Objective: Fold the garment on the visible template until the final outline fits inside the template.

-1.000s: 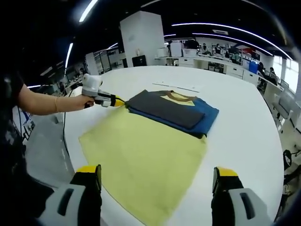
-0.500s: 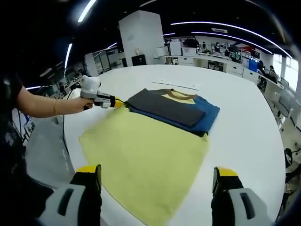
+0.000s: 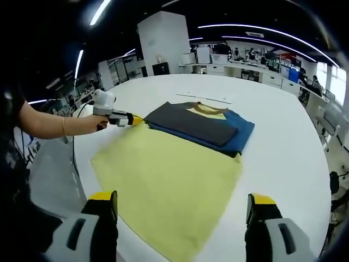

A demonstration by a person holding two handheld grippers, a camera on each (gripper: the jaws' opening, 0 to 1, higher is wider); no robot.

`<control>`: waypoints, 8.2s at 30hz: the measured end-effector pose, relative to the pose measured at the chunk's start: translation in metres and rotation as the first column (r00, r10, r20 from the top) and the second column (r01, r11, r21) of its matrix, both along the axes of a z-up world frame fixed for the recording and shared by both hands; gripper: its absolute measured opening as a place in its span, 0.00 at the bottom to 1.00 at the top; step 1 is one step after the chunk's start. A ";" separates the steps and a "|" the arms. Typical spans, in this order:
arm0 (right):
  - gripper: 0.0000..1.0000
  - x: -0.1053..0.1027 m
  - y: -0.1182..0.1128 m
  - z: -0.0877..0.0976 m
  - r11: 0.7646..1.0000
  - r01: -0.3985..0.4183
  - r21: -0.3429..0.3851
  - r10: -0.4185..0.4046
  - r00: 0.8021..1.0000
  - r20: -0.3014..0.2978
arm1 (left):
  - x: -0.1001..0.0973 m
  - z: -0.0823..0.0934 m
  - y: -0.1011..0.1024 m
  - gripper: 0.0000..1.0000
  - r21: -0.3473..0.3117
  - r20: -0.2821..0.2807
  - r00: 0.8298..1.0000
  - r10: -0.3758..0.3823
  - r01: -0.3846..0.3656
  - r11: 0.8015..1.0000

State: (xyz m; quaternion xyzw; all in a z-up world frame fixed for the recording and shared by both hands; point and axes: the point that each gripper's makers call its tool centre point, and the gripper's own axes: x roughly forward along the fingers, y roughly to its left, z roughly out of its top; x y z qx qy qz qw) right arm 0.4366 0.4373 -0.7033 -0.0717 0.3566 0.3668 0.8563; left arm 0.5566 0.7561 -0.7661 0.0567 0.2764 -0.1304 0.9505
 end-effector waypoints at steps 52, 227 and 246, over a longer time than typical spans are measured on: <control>0.89 -0.052 -0.006 -0.035 0.933 -0.332 -0.141 0.320 0.942 -0.100 | -0.116 0.054 -0.035 0.99 -0.118 -0.016 0.944 -0.329 0.325 0.939; 0.00 -0.145 -0.043 -0.036 0.938 -0.281 -0.201 0.274 0.960 -0.061 | -0.284 0.039 -0.062 0.01 -0.012 -0.265 0.826 -0.498 0.514 0.858; 0.00 -0.142 -0.044 -0.003 0.921 -0.314 -0.229 0.320 0.947 -0.009 | -0.284 0.065 -0.062 0.01 0.000 -0.223 0.840 -0.494 0.507 0.862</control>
